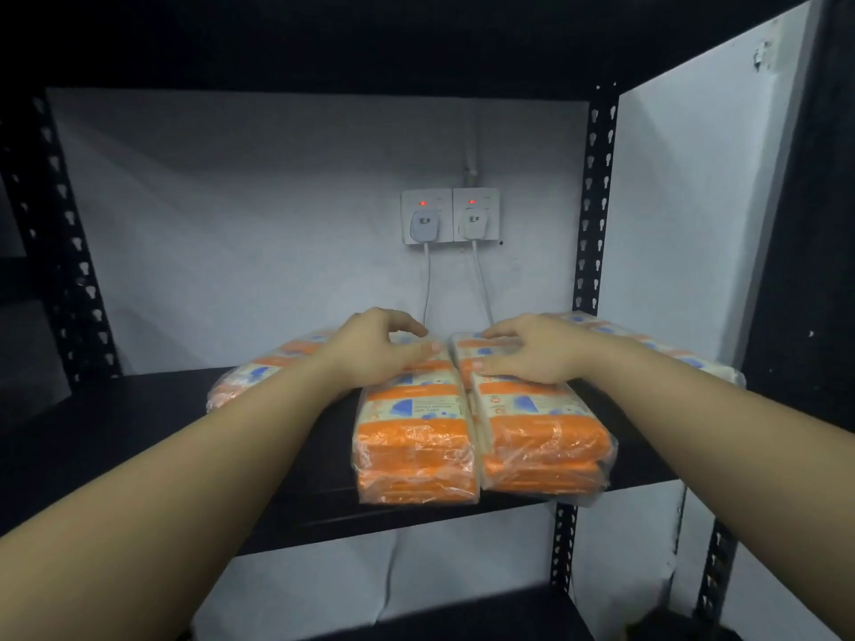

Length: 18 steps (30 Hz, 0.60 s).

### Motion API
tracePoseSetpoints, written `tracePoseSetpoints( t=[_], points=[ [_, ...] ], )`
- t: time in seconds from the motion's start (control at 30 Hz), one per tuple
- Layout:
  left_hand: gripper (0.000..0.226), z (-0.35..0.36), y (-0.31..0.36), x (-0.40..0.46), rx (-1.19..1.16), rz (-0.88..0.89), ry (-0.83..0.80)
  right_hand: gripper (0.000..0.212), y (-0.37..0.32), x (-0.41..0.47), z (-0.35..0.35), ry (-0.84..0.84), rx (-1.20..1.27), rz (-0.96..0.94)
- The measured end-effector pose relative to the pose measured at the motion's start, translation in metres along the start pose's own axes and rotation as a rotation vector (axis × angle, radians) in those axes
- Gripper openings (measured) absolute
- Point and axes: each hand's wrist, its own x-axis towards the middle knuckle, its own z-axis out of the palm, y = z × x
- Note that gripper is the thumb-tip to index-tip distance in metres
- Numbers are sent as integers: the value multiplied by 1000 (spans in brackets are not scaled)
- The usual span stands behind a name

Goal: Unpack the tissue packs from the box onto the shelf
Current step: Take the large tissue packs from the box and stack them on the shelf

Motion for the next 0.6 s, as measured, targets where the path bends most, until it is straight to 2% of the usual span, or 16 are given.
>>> tracePoseSetpoints(
  t=[0.07, 0.13, 0.2, 0.27, 0.33, 0.47, 0.6],
  points=[
    [51, -10, 11, -17, -47, 66, -46, 86, -6, -28, -2, -12, 42, 7],
    [66, -15, 22, -38, -32, 157, -191, 98, -12, -60, 4, 9, 77, -7],
    [89, -14, 29, -58, 82, 196, -349, 106, -20, -89, 15, 18, 63, -42],
    [99, -9, 28, -69, 198, 236, -426, 112, -27, -106, 25, -1, 3, -66],
    [92, -12, 23, -74, 212, 220, -420, 110, -26, -112, 29, 9, -41, -68],
    [94, -30, 12, -75, 243, 151, -421, 89, -11, -119, 18, 37, -11, -7],
    [74, -41, 6, -68, 223, 161, -446, 87, 3, -131, 13, 62, 29, 22]
  ],
)
